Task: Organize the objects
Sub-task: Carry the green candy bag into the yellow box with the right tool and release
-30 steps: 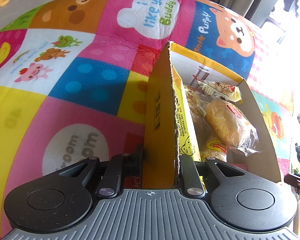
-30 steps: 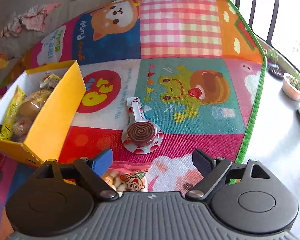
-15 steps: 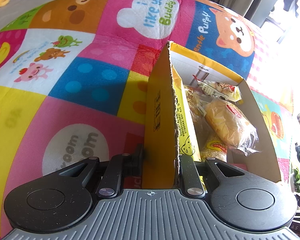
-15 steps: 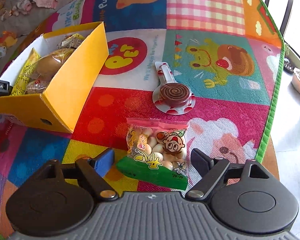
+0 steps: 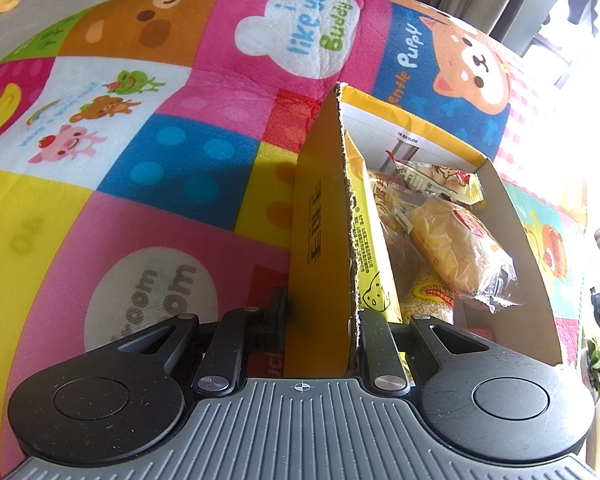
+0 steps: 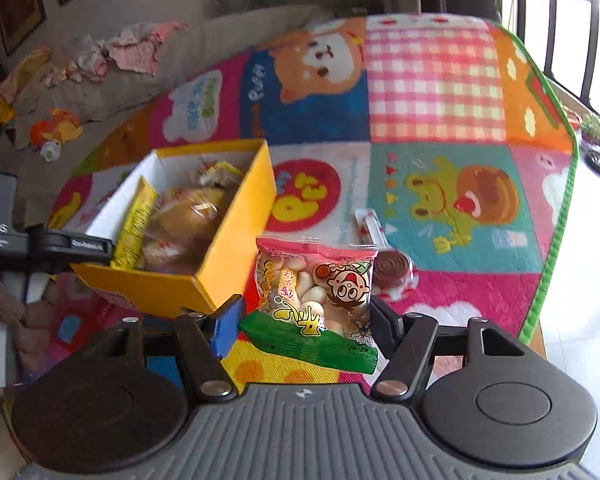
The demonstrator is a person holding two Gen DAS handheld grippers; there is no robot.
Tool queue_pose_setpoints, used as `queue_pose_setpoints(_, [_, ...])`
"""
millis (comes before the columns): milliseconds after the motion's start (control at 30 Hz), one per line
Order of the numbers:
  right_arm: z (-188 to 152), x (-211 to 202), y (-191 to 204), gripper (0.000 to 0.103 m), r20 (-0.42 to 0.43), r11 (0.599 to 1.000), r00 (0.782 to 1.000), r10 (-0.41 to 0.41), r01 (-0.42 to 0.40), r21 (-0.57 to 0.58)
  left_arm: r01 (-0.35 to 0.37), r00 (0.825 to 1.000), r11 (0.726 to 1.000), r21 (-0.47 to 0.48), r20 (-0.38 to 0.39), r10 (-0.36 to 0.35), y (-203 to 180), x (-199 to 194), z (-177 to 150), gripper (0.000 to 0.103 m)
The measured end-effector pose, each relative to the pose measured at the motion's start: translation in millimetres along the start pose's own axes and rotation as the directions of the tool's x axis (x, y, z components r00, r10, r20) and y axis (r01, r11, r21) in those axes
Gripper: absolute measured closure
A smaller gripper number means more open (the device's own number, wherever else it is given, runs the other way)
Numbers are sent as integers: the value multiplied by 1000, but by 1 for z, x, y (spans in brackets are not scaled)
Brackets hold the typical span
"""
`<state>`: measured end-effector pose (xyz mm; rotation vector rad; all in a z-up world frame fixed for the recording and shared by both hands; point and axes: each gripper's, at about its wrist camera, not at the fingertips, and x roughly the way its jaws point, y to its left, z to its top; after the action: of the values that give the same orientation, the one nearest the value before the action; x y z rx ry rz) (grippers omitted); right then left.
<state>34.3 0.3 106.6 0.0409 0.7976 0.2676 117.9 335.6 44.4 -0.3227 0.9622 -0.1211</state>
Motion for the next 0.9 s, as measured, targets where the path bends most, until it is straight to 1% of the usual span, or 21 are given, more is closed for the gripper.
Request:
queue_pose_setpoints(167, [26,-21,32,37,89,993,994,63,-53,-103,0,1000,1000,0,0,0,0,0,0,83])
queue_pose_setpoints(300, [40,-22,58,37,113,980,987,117,-96,-176,0,1000,1000,0,0,0,0,0,0,83])
queue_pose_setpoints(400, [47,-13,76,37,102,969,984,146,-122,-214,0,1000,1000,1,0,0,0,0,0,83])
queue_pose_setpoints(533, [55,6,96,37,73,961,984,163,-142,-236,0,1000,1000,1,-1,0,0,0,0,83])
queue_pose_setpoints(633, [61,20,105,37,54,959,983,174,-156,-238,0,1000,1000,1,0,0,0,0,0,83])
queue_pose_setpoints(833, [75,45,115,37,36,964,984,172,-161,-213,0,1000,1000,4,2,0,0,0,0,83])
queue_pose_setpoints(900, [78,52,117,35,16,963,983,182,-175,-203,2,1000,1000,4,2,-2,0,0,0,82])
